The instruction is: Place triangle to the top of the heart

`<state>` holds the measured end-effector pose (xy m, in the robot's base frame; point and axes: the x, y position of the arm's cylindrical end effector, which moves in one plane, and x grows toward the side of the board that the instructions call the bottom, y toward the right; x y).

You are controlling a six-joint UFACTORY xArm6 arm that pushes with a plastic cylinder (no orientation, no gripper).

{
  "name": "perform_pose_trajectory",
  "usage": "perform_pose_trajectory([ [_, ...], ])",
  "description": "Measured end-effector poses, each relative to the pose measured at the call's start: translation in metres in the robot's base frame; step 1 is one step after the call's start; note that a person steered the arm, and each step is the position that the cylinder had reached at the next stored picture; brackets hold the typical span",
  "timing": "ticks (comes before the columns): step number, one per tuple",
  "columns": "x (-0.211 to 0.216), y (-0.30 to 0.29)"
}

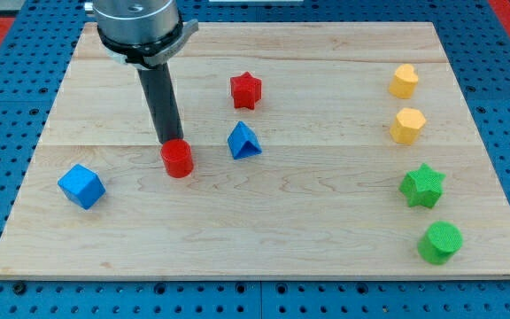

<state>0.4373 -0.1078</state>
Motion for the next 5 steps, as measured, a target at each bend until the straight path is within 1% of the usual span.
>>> perform_pose_trajectory([
  [1, 0.003, 0.012],
  [3, 0.021, 0.054],
  [4, 0.023, 0.063],
  [5, 0.023, 0.051],
])
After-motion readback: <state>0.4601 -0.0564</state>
